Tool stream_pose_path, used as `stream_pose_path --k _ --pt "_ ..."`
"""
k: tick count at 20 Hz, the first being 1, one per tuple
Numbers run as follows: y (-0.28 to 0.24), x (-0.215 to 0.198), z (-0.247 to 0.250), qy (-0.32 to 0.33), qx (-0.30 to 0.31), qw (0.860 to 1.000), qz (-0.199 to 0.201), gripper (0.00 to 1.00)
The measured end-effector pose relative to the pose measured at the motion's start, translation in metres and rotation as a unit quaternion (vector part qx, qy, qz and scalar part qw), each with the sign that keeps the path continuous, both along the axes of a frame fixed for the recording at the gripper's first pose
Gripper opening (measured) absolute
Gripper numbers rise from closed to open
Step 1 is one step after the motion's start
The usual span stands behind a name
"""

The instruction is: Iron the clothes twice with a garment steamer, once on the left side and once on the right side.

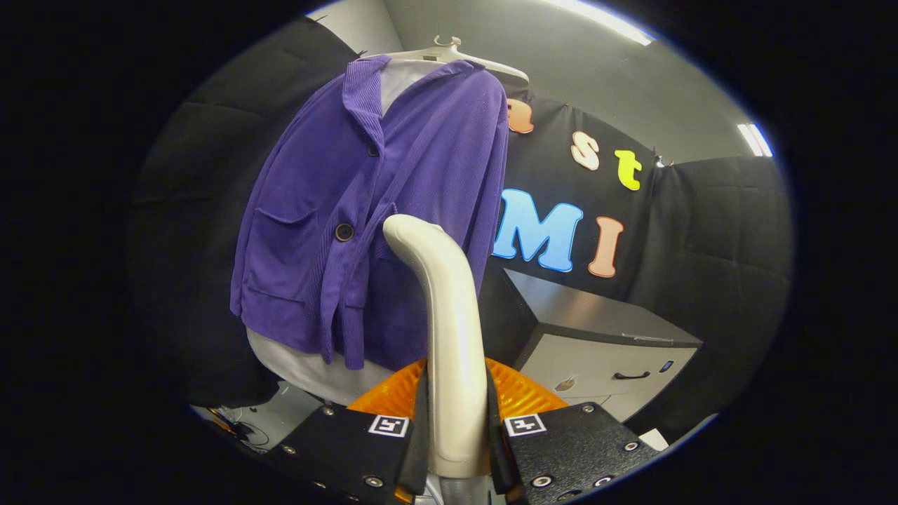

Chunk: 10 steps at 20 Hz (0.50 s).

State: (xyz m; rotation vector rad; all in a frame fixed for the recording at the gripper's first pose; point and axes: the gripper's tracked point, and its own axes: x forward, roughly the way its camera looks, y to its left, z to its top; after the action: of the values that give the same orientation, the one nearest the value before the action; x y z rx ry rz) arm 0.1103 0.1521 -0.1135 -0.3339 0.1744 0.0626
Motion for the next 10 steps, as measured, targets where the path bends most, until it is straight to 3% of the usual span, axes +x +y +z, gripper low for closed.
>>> stream_pose_path --k 10 --pt "-0.010 -0.017 -0.058 0.063 -0.016 0.998 0.005 0.35"
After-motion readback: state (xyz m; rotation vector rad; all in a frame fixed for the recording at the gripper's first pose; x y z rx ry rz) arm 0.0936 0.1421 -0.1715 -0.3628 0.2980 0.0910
